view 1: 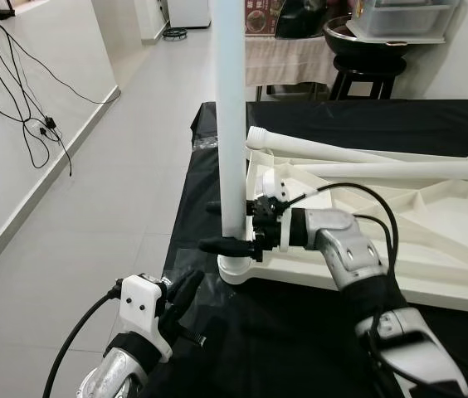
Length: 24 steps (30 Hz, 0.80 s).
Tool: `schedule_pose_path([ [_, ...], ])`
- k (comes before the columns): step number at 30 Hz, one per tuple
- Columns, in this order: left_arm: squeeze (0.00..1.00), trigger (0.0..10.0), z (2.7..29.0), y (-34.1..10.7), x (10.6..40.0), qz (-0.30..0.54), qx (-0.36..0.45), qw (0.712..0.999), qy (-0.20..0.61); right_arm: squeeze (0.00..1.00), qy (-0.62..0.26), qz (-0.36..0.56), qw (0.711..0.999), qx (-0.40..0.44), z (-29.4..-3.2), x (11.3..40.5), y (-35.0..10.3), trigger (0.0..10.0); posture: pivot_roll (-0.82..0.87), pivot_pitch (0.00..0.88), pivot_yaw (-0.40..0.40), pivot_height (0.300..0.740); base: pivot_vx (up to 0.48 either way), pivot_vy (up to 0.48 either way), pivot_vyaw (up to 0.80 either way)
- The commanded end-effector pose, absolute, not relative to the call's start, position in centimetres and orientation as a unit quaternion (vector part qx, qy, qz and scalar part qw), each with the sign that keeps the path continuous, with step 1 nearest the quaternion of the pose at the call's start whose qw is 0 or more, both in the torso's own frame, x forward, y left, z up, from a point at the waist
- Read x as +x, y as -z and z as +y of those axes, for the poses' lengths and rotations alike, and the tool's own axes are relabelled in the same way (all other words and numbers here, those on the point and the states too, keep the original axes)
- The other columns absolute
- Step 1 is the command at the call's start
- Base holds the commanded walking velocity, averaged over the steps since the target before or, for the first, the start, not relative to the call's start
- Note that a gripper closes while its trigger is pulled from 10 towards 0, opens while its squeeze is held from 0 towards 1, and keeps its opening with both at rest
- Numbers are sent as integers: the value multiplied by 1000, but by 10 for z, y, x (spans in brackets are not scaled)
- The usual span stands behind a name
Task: Building children table
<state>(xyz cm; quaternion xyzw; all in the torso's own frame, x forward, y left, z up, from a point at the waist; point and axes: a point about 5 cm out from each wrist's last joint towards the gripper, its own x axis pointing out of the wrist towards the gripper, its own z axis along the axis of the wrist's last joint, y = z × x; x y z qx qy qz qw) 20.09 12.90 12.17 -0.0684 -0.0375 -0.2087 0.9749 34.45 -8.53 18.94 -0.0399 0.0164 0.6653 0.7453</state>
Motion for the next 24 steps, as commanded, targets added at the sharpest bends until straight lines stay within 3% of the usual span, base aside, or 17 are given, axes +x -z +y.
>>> schedule_pose_path([
  [1,0,10000,130,-117,200,-27,-64,976,207,0,-676,14,736,-31,-82,345,-189,10000,26,42,20,740,0,0,0],
  [2,0,10000,129,-117,199,-27,-64,976,207,0,-678,15,734,-24,-82,347,-189,4549,26,42,20,740,0,0,0],
  [3,0,10000,129,-117,199,-26,-64,976,208,0,-680,17,733,-17,-81,348,-188,0,30,44,18,740,0,0,0],
  [9,0,10000,127,-118,200,-27,-65,976,208,0,-689,21,724,-10,-84,349,-184,0,27,48,17,740,0,0,0],
  [15,0,10000,127,-118,199,-28,-66,976,207,0,-673,14,740,-18,-92,348,-178,0,22,53,13,740,0,0,0],
  [17,0,10000,127,-119,199,-29,-66,976,207,0,-646,13,763,-27,-92,345,-171,0,21,58,8,740,0,0,0],
  [19,0,10000,128,-119,198,-29,-65,976,206,0,-564,36,825,-15,-82,339,-153,0,18,62,2,740,0,0,0],
  [20,0,10000,128,-119,198,-30,-65,976,206,0,-423,69,904,-7,-77,326,-132,0,12,67,-5,740,0,0,0],
  [21,0,10000,129,-120,198,-30,-64,976,205,0,-301,93,949,-6,-82,315,-121,0,17,76,-1,740,0,0,0],
  [24,0,10000,130,-120,198,-30,-64,976,204,0,-287,95,953,-34,-78,300,-113,0,-1,77,21,740,0,0,0],
])
